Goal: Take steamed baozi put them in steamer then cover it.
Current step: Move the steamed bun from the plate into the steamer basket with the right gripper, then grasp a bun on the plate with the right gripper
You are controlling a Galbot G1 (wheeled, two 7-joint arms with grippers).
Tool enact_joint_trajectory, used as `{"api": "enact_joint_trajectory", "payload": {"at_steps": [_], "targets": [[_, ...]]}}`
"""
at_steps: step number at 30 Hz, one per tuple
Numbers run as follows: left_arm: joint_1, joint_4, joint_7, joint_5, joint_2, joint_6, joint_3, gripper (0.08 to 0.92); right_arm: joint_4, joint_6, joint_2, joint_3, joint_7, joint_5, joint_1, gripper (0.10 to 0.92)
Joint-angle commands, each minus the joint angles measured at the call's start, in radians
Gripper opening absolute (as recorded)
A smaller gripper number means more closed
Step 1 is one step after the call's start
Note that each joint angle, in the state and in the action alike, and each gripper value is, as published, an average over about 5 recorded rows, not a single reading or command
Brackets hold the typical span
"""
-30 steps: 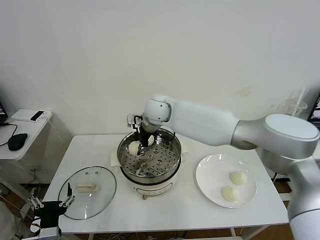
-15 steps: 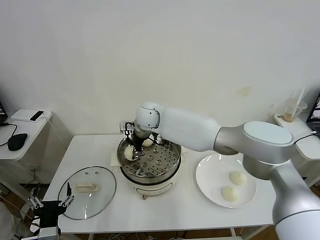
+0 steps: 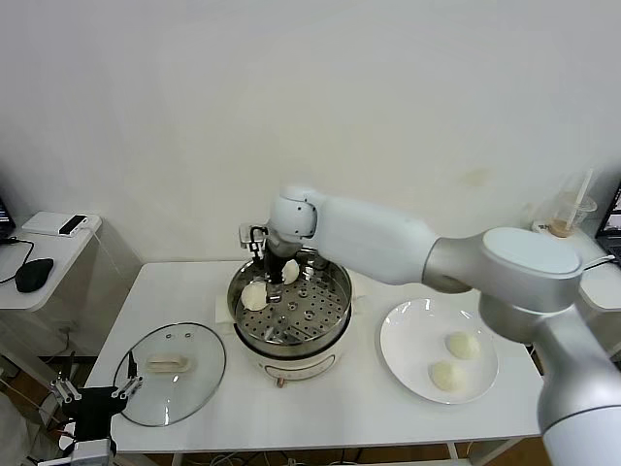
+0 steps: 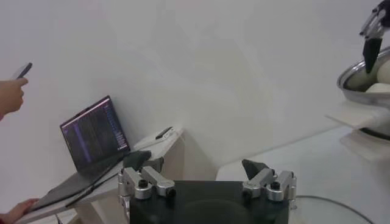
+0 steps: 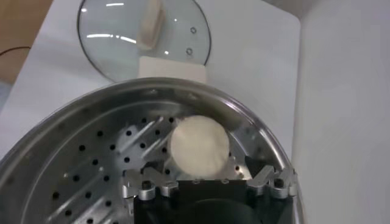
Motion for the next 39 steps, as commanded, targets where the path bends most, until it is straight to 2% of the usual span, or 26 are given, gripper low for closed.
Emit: {"api": "enact_joint_trajectory", "payload": {"at_steps": [1, 11, 16, 20, 29, 39], "targets": [[0.000, -0.009, 0.002, 0.000, 0.002, 0.003, 0.006, 0.823, 0.231, 0.024, -0.218, -0.031, -0.095, 0.024, 0.166, 0.823], [0.014, -0.019, 0.003, -0.002, 0.008, 0.004, 0.023, 0.823, 0.530, 0.141, -0.664, -0.119, -0.213, -0.088, 0.252, 0.823], [0.016, -0.016, 0.002, 0.000, 0.007, 0.003, 0.032, 0.823, 0.633, 0.183, -0.873, -0.119, -0.228, -0.192, 0.185, 0.823], [0.022, -0.017, 0.001, 0.002, 0.006, 0.002, 0.035, 0.823, 0.680, 0.203, -0.979, -0.092, -0.216, -0.275, 0.081, 0.823], [0.023, 0.001, -0.001, 0.010, 0.003, 0.000, 0.039, 0.823, 0.696, 0.232, -1.100, 0.188, -0.174, -0.427, -0.345, 0.823], [0.023, 0.003, 0.000, 0.018, -0.002, 0.001, 0.042, 0.823, 0.628, 0.211, -1.051, 0.358, -0.132, -0.499, -0.597, 0.823]]}}
